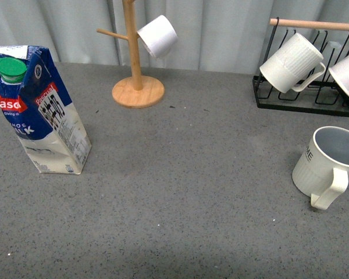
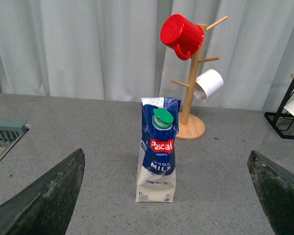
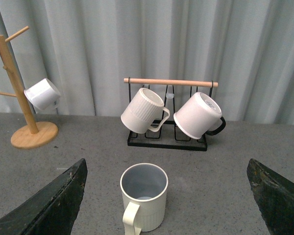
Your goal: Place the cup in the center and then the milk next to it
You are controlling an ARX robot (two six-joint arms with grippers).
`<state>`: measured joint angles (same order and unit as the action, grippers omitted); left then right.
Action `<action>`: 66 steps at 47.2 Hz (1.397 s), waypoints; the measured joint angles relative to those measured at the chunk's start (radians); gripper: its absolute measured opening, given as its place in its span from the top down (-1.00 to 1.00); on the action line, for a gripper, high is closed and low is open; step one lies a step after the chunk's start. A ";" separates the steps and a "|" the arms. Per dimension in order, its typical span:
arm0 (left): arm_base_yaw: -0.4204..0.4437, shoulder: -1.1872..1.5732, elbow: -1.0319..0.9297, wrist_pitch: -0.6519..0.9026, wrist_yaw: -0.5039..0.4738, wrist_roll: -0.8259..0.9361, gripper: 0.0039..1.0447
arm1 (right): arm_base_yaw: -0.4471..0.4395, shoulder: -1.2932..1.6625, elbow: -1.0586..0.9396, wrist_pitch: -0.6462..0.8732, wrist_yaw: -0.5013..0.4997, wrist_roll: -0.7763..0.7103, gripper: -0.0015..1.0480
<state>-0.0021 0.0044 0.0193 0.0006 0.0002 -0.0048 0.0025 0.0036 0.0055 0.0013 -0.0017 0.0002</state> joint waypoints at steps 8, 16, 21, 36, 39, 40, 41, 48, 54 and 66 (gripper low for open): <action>0.000 0.000 0.000 0.000 0.000 0.000 -0.88 | 0.000 0.000 0.000 0.000 0.000 0.000 -0.82; 0.000 0.000 0.000 0.000 0.000 0.000 -0.88 | 0.000 0.000 0.000 0.000 0.000 0.000 -0.82; 0.000 0.000 0.000 0.000 0.000 0.000 -0.88 | 0.000 0.000 0.000 0.000 0.000 0.000 -0.82; 0.000 0.000 0.000 0.000 0.000 0.000 -0.88 | 0.000 0.000 0.000 0.000 0.000 0.000 -0.82; 0.000 0.000 0.000 0.000 0.000 0.000 -0.88 | 0.000 0.000 0.000 0.000 0.000 0.000 -0.82; 0.000 0.000 0.000 0.000 0.000 0.000 -0.88 | 0.000 0.000 0.000 0.000 0.000 0.000 -0.82; 0.000 0.000 0.000 0.000 0.000 0.000 -0.88 | 0.000 0.000 0.000 0.000 0.000 0.000 -0.82; 0.000 0.000 0.000 0.000 0.000 0.000 -0.88 | 0.000 0.000 0.000 0.000 0.000 0.000 -0.82; 0.000 0.000 0.000 0.000 0.000 0.000 -0.88 | 0.000 0.000 0.000 0.000 0.000 0.000 -0.82; 0.000 0.000 0.000 0.000 0.000 0.000 -0.88 | 0.000 0.000 0.000 0.000 0.000 0.000 -0.82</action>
<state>-0.0021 0.0044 0.0193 0.0006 0.0002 -0.0048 0.0025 0.0036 0.0055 0.0017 -0.0013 0.0002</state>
